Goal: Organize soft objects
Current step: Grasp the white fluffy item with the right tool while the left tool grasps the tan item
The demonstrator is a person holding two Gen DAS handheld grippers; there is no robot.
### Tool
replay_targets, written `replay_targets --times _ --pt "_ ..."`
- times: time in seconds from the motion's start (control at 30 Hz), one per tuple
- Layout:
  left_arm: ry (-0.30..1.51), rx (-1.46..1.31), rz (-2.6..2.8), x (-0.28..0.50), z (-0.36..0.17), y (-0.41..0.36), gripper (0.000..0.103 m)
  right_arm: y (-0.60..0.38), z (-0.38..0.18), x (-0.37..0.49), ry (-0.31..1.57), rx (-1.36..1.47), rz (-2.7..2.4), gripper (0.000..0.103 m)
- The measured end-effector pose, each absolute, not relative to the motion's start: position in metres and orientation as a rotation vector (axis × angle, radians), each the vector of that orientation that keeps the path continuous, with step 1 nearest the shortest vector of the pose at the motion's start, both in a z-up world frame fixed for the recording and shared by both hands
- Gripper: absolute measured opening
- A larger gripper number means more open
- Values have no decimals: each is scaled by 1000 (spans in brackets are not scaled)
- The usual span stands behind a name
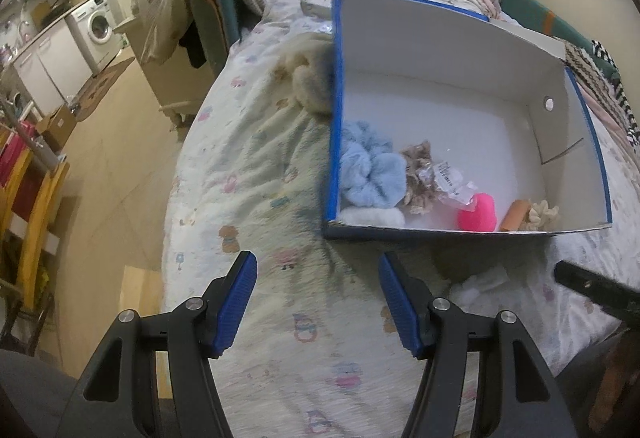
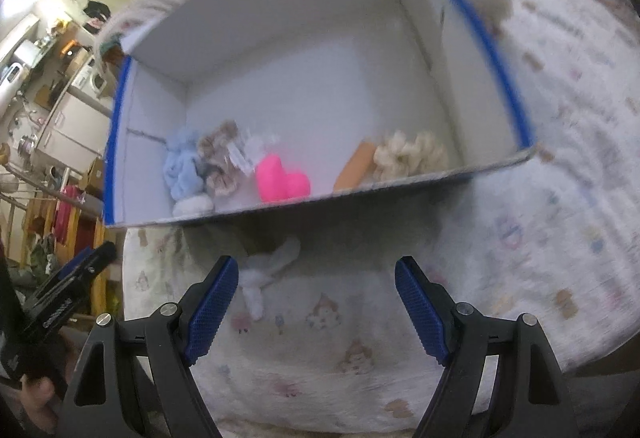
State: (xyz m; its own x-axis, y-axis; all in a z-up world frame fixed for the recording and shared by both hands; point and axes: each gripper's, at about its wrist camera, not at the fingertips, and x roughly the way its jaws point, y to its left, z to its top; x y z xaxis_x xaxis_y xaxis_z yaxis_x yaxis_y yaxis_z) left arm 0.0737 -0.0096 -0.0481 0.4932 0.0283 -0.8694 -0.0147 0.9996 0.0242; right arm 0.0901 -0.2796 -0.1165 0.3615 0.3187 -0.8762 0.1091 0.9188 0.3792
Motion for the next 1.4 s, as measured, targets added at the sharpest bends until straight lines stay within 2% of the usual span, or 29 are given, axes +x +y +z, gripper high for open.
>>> replay_targets --times 0.13,0.47,0.53,0.6,0.67,0.7,1.0,1.17,1.27,1.4 --pt "1078 -11 41 74 -52 0 60 -263 -140 103 1288 458 183 85" --pt "1117 -65 53 79 -58 9 60 -206 -181 125 1392 301 210 85" --pt "1124 -65 56 80 -60 9 60 -203 -183 126 1388 311 233 76" --pt "1132 -66 56 82 -63 8 60 -199 -183 125 1390 318 269 52" --pt "1138 -61 55 83 -66 5 60 -195 -180 122 1390 327 304 37" --pt "1141 -57 53 83 -67 4 60 -194 -177 121 1384 322 307 36" --pt "1172 -35 -7 96 -80 -32 60 -205 -158 100 1335 321 327 33" --pt "1207 -59 -113 107 -100 -64 60 -242 -151 82 1312 366 264 33" --pt "1179 49 -198 111 -116 -94 60 -261 -151 73 1304 375 210 33" --pt "1264 -3 -234 118 -147 -103 60 -273 -155 71 1310 410 167 33"
